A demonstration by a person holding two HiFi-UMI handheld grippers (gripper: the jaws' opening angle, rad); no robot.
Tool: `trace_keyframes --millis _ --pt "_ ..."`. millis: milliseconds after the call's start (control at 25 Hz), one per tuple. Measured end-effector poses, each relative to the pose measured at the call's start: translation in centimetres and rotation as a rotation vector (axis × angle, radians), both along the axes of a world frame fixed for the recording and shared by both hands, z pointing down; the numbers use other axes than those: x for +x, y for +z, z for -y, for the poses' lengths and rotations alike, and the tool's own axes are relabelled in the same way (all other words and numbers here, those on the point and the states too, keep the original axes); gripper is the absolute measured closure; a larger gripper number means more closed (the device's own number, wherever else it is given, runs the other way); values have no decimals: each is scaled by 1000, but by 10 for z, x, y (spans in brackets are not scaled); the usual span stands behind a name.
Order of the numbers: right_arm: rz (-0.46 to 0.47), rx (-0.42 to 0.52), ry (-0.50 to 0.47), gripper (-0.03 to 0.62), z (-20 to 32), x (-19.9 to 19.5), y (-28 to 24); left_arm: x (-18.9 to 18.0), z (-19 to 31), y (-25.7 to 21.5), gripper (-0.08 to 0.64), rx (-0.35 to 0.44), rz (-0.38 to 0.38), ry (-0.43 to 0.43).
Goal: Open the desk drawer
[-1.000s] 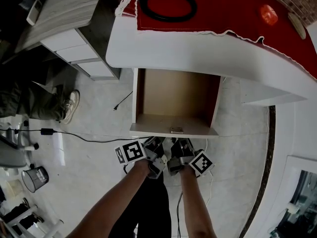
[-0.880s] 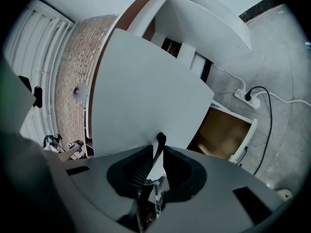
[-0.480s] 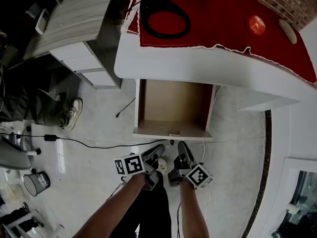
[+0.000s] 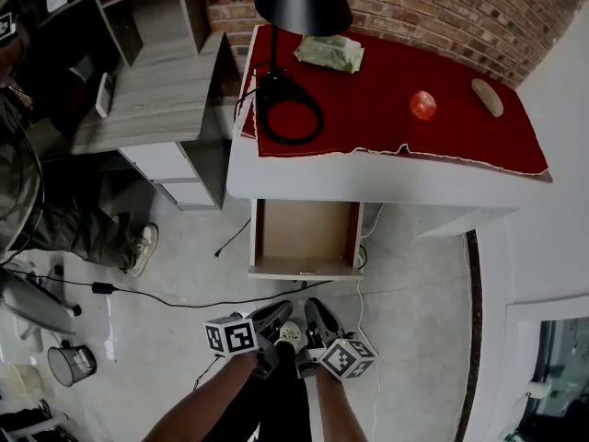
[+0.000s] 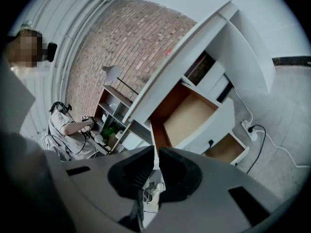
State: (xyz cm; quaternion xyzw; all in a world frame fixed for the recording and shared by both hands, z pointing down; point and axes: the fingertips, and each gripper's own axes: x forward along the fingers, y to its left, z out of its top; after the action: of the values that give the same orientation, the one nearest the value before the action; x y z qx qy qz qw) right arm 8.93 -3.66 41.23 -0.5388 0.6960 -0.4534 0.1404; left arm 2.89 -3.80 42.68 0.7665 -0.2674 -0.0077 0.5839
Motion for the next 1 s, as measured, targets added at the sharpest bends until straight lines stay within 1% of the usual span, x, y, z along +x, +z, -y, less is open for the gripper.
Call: trace_keyframes --millis 160,320,400,520,680,840,920,1000 --pt "-92 71 -27 552 7 -10 -60 -6 3 -56 545 145 58 37" --pt "-177 154 -53 557 2 -20 -119 -8 -10 -109 548 279 120 115" --pt "-205 188 -63 557 -3 -23 -145 -8 -15 -136 548 348 133 143" --pt "-219 224 -100 557 -16 -35 -177 -11 -27 -173 549 415 135 157" --pt "-270 270 -159 557 -34 -48 -218 -16 -47 -211 548 495 157 182" --pt "-330 315 -148 557 -51 -51 -262 -21 -63 -241 549 574 186 203" --pt "-383 324 -123 557 -61 -51 -279 -26 -71 -255 548 621 204 215" --pt "-432 352 -89 557 -70 -49 -296 -31 -76 -270 548 673 223 213"
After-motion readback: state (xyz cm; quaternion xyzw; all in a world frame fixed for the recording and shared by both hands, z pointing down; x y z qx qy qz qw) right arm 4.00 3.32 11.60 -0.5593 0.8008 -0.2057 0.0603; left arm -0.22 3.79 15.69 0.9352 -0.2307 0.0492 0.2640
